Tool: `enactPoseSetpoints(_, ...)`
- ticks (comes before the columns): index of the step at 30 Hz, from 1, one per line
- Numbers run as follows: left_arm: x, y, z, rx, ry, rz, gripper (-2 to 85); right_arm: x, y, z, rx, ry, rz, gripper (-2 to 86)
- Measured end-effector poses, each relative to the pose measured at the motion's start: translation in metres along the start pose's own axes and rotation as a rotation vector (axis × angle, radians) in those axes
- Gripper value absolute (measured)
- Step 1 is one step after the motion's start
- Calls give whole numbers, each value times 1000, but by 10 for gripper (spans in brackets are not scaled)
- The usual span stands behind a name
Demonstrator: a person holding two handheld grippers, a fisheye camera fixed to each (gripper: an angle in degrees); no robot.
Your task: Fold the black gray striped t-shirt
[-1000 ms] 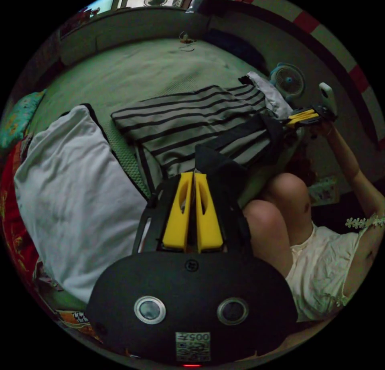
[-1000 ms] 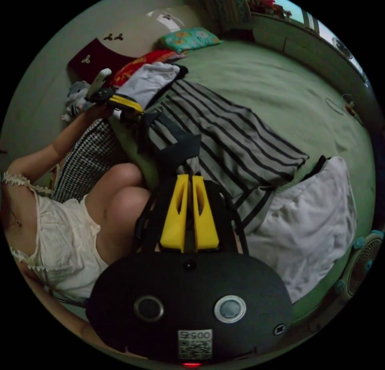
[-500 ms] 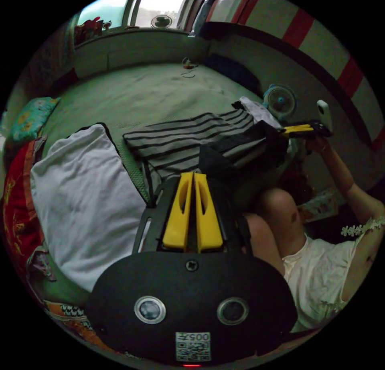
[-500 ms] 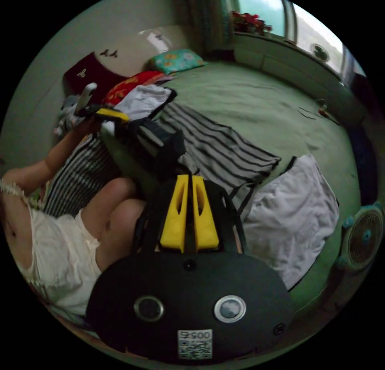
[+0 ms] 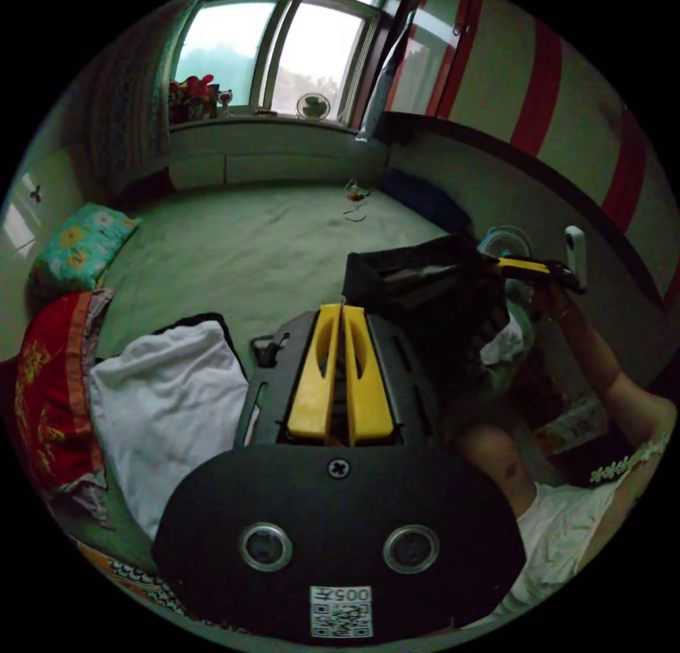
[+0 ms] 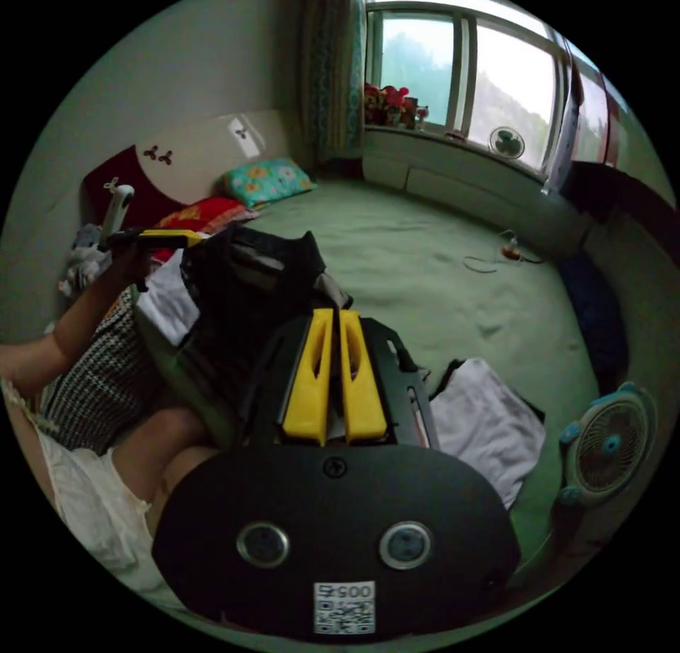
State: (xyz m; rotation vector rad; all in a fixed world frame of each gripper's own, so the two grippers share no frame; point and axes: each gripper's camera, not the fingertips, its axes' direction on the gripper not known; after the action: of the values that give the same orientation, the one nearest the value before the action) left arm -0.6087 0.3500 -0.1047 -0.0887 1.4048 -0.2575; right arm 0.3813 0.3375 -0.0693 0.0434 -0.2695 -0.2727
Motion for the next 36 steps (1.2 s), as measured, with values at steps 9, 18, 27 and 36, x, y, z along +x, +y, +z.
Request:
enactPoseSetpoints(9, 7, 108, 25, -201, 73, -64, 4, -19, 156, 18, -149, -199, 120, -12)
enactPoseSetpoints(18, 0, 150, 32, -309, 76, -135, 1, -31, 221, 21, -312, -155, 147, -12)
enactPoseSetpoints(27, -24, 122, 28, -192, 33, -184, -2, -16, 202, -10, -159, -144, 180, -10)
enactPoseSetpoints(36, -44, 79, 105, -231, 71, -236, -2, -40, 166, 96, -260, -161, 194, -9)
